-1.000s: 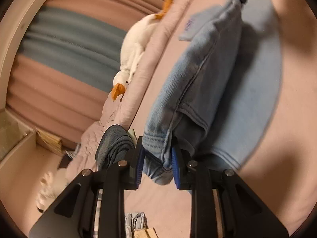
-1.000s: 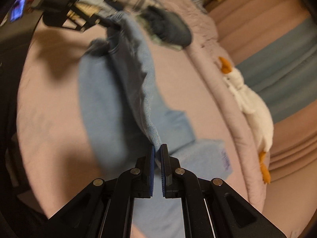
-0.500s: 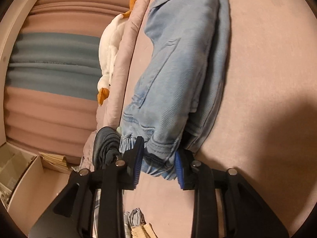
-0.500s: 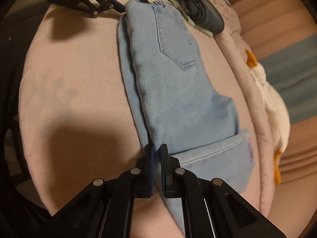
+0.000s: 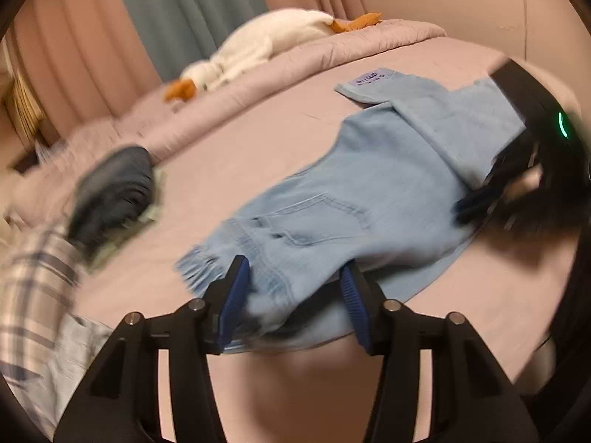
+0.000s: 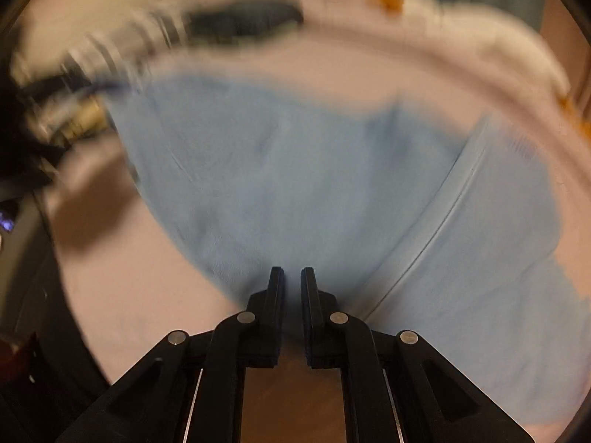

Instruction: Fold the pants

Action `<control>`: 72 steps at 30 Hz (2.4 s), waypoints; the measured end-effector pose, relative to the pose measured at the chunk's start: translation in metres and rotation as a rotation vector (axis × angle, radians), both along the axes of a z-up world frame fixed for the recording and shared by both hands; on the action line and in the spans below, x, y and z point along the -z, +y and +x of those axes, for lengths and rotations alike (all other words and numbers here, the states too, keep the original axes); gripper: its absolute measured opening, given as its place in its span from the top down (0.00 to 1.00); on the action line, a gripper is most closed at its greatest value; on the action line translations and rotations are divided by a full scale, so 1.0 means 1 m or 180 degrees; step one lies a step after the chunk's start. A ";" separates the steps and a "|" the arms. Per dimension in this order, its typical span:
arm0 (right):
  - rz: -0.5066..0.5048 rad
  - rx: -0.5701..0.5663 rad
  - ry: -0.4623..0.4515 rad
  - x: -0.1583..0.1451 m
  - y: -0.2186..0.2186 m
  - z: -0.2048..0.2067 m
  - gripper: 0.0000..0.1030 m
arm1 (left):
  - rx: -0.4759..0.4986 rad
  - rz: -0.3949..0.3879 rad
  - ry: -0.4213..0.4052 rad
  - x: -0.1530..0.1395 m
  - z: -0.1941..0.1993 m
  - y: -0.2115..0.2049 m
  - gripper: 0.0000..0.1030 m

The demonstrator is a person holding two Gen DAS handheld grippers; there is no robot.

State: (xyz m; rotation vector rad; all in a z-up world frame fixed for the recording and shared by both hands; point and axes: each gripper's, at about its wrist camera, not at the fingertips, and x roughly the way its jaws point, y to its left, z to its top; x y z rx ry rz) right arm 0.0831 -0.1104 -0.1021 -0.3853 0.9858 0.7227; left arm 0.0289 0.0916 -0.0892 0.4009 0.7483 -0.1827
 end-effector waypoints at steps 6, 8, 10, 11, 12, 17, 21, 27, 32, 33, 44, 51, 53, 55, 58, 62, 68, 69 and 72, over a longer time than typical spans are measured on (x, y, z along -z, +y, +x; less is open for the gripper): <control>0.0280 -0.0003 0.0114 -0.017 -0.021 -0.004 0.91 | -0.0336 -0.0113 0.0302 0.000 -0.011 0.031 0.45; 0.0425 0.0038 0.0149 -0.028 -0.037 -0.001 0.86 | -0.0550 -0.0107 0.0398 0.002 -0.019 0.054 0.39; 0.0651 0.0108 0.0139 -0.040 -0.051 0.002 0.85 | -0.0803 -0.0054 0.0376 0.001 -0.028 0.070 0.42; 0.0715 0.0152 0.0123 -0.043 -0.056 0.004 0.82 | -0.0850 -0.0025 0.0344 -0.002 -0.029 0.073 0.42; 0.0780 0.0238 0.0091 -0.046 -0.061 0.009 0.74 | -0.0863 -0.0079 0.0297 -0.008 -0.029 0.074 0.42; 0.1075 0.0795 0.0071 -0.056 -0.090 0.039 0.58 | -0.0690 -0.0691 0.0062 -0.037 -0.009 0.049 0.40; 0.1008 0.1229 0.0086 -0.057 -0.102 0.073 0.52 | -0.0485 -0.1132 0.0164 -0.029 0.029 0.005 0.36; 0.0694 0.1632 0.0215 -0.053 -0.093 0.145 0.52 | -0.0517 -0.1586 0.0749 0.023 0.087 -0.051 0.38; 0.0404 0.1761 0.0208 -0.050 -0.068 0.204 0.52 | -0.0545 -0.1661 0.0864 0.035 0.104 -0.070 0.38; 0.0309 0.1776 0.0183 -0.048 -0.062 0.214 0.51 | -0.0549 -0.1630 0.0852 0.036 0.106 -0.073 0.38; -0.0397 0.1676 0.0157 -0.007 -0.051 0.244 0.96 | -0.0412 -0.1484 0.0838 0.035 0.109 -0.084 0.37; 0.0854 0.1991 0.0261 -0.058 -0.133 0.209 0.96 | 0.0097 -0.2430 0.0833 0.002 0.111 -0.102 0.35; 0.1180 0.2062 0.0217 -0.072 -0.155 0.196 0.96 | 0.0262 -0.2354 0.0866 -0.002 0.117 -0.124 0.35; 0.1436 0.2191 0.0165 -0.084 -0.179 0.180 0.96 | 0.0390 -0.2166 0.0978 0.000 0.121 -0.149 0.35; 0.1824 0.2393 -0.0011 -0.104 -0.213 0.144 0.96 | 0.0518 -0.1631 0.1067 0.012 0.116 -0.192 0.37; 0.2182 0.2767 -0.0318 -0.104 -0.264 0.069 0.96 | 0.0635 -0.0991 0.0945 0.026 0.103 -0.222 0.83; 0.2243 0.3405 -0.0198 -0.046 -0.322 -0.003 0.96 | 0.0602 -0.0801 0.0744 0.027 0.092 -0.225 0.91; 0.2301 0.3569 -0.0041 -0.029 -0.333 -0.008 0.96 | 0.0621 -0.0729 0.0739 0.031 0.091 -0.225 0.91; 0.2563 0.3830 0.0185 0.001 -0.353 -0.020 0.93 | 0.0652 -0.0566 0.0705 0.032 0.088 -0.227 0.89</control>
